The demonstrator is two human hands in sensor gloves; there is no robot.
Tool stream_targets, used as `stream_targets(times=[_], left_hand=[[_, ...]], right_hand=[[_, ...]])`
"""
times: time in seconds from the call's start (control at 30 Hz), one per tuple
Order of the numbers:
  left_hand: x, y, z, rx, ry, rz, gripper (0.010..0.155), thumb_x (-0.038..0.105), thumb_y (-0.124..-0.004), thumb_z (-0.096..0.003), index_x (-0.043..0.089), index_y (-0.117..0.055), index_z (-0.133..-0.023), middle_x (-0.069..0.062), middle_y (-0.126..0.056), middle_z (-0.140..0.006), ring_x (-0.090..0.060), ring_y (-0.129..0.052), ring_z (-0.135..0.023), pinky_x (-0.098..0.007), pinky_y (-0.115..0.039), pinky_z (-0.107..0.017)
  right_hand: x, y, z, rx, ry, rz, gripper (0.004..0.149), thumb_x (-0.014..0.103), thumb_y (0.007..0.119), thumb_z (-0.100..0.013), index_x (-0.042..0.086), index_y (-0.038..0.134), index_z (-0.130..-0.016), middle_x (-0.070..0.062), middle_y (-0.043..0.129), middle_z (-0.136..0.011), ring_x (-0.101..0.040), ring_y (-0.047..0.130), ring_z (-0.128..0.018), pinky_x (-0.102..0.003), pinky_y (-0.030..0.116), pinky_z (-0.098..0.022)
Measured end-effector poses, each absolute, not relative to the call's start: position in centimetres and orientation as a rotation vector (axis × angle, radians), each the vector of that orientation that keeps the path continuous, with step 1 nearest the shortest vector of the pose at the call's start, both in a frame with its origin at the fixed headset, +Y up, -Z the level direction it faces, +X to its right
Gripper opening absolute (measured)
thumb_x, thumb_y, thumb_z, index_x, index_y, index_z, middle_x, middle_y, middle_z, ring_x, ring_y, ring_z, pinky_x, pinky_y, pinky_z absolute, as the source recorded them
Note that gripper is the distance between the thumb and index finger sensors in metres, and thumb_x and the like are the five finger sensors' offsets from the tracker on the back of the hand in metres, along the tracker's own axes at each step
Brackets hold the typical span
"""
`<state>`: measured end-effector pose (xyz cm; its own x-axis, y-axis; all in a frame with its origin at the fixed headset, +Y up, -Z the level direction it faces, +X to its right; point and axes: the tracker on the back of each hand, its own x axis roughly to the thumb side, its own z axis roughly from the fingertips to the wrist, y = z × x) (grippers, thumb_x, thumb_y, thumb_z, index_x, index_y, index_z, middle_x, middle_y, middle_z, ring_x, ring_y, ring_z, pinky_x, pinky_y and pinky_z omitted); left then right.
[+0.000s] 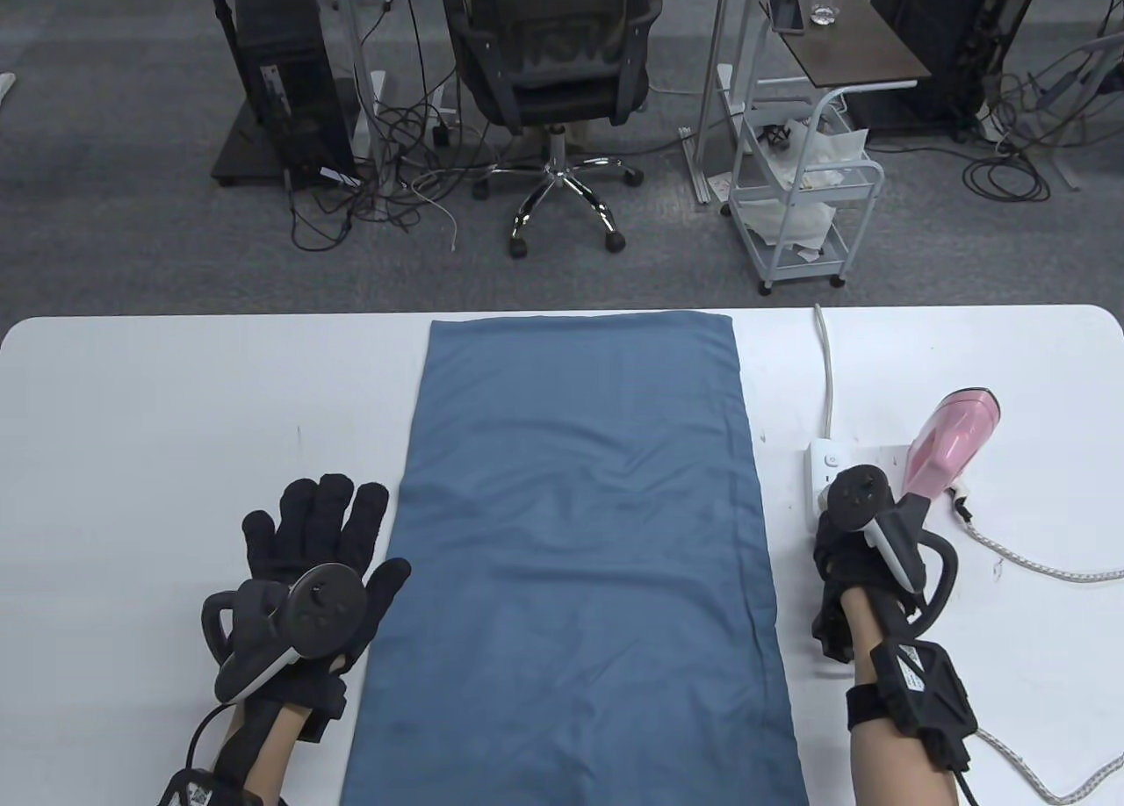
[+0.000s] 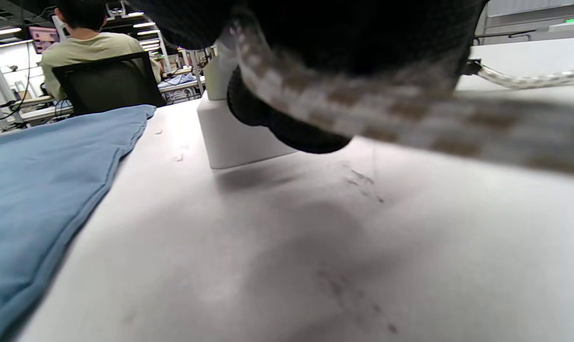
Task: Iron pillowcase with electric iron on table
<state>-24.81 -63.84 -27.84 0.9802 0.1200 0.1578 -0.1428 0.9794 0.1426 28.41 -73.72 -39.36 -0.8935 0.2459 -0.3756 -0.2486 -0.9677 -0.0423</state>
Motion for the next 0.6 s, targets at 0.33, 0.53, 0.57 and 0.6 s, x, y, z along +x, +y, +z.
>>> stream_targets(times=[0.33, 0.53, 0.57, 0.6], left_hand=[[-24.6, -63.8, -27.8, 0.155, -0.156, 0.132, 0.076, 0.062, -0.057, -0.0517, 0.035, -0.023, -0.114, -0.008, -0.022, -0.123, -0.043, -0.020, -0.115, -0.073, -0.022, -0.077], [-24.8, -63.8, -27.8, 0.152, -0.142, 0.126, 0.076, 0.062, -0.057, -0.0517, 0.035, -0.023, -0.114, -0.008, -0.022, -0.124, -0.042, -0.020, -0.115, -0.073, -0.022, -0.077], [-24.8, -63.8, -27.8, 0.152, -0.140, 0.126, 0.076, 0.062, -0.057, -0.0516, 0.035, -0.023, -0.114, -0.008, -0.022, -0.123, -0.042, -0.020, -0.115, -0.073, -0.022, -0.077], [-24.9, -63.9, -27.8, 0.151, -0.138, 0.126, 0.076, 0.062, -0.057, -0.0517, 0.035, -0.023, -0.114, -0.008, -0.022, -0.123, -0.042, -0.020, -0.115, -0.072, -0.022, -0.077]], right_hand=[[27.5, -71.9, -40.4, -0.573, 0.124, 3.113, 0.061, 0.042, 0.066, -0.054, 0.022, 0.048, -0.109, -0.014, 0.074, -0.101, -0.040, 0.081, -0.082, -0.059, 0.068, -0.065], [26.9, -71.1, -43.3, -0.471, 0.043, 3.033, 0.065, 0.042, 0.067, -0.053, 0.019, 0.046, -0.109, -0.015, 0.054, -0.114, -0.048, 0.061, -0.095, -0.064, 0.057, -0.070], [26.8, -71.2, -43.6, -0.455, 0.048, 3.033, 0.065, 0.041, 0.067, -0.053, 0.018, 0.045, -0.109, -0.014, 0.053, -0.115, -0.048, 0.059, -0.096, -0.065, 0.056, -0.070], [26.7, -71.4, -44.1, -0.433, 0.065, 3.034, 0.064, 0.040, 0.067, -0.053, 0.018, 0.044, -0.110, -0.014, 0.050, -0.115, -0.049, 0.057, -0.097, -0.065, 0.054, -0.070]])
